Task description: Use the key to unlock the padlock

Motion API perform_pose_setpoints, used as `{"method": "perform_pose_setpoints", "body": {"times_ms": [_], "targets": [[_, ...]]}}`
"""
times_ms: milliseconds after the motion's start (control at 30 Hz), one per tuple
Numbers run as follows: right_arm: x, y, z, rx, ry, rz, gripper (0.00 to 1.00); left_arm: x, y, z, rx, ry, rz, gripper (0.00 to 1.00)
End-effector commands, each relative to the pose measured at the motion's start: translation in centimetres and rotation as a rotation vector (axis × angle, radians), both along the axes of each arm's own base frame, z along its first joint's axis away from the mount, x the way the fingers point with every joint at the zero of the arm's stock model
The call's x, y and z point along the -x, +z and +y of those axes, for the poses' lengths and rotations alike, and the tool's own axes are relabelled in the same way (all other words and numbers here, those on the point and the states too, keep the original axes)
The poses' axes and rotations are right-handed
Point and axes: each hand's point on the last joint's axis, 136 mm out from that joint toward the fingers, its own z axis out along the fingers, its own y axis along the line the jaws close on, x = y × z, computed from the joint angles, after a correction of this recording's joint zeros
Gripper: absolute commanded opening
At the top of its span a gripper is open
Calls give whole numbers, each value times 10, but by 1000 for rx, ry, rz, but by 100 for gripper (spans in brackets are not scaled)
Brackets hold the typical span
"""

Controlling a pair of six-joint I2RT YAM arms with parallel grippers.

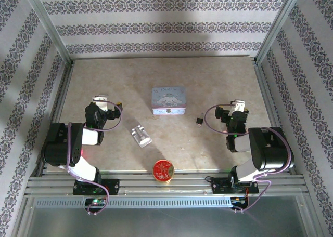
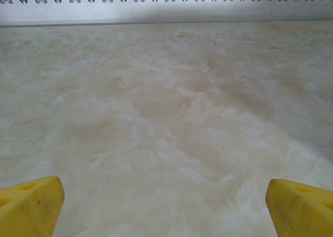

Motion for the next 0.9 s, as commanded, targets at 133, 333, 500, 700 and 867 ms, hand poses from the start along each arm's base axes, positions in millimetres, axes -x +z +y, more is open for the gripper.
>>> {"method": "perform_pose_setpoints", "body": {"times_ms": [133, 333, 500, 700, 867], "targets": [[-34, 23, 29, -5, 192, -15, 98, 0, -2, 1, 9, -3, 12, 99], [-32, 25, 41, -17, 275, -29, 98, 0, -2, 1, 9, -4, 12, 99], [-32, 24, 25, -15, 173, -25, 98, 0, -2, 1, 9, -3, 11, 99], [-30, 31, 8, 8, 47, -58, 98, 0, -2, 1, 8, -3, 12, 99], [-22, 21, 13, 13, 80, -36, 98, 0, -2, 0, 8, -11, 11, 99]]}}
